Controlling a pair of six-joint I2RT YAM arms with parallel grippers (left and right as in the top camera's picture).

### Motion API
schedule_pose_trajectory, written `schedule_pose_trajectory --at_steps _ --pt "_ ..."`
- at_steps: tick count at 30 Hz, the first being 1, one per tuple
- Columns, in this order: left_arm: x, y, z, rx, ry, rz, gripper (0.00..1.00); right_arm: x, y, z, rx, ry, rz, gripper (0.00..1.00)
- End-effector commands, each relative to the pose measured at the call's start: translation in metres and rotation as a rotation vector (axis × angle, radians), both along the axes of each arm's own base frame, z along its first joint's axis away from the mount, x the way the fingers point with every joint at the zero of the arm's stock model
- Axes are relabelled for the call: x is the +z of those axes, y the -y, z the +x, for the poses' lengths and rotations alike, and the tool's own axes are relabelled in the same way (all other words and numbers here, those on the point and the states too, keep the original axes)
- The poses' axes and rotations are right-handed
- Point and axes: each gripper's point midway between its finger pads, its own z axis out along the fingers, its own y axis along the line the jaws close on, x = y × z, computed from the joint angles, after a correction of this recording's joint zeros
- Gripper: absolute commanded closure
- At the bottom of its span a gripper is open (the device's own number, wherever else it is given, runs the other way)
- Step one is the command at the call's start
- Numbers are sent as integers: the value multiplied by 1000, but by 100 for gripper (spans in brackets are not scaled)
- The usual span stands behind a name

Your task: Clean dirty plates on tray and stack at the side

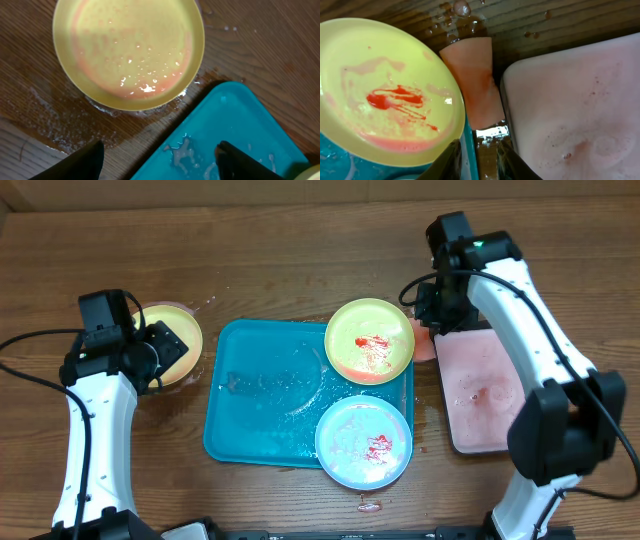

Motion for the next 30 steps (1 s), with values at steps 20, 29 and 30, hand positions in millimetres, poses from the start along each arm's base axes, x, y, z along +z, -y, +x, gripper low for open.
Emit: schedule_pose_trajectory --at_steps 20,29,30 --pt "2 35 7 -158 11 -27 24 -77 32 39 -119 -37 1 70" --pt "2 35 7 -157 11 -26 23 -79 50 33 -193 -72 -4 69" --pt "2 35 7 -158 11 -26 23 -79 49 33 -192 -72 5 70"
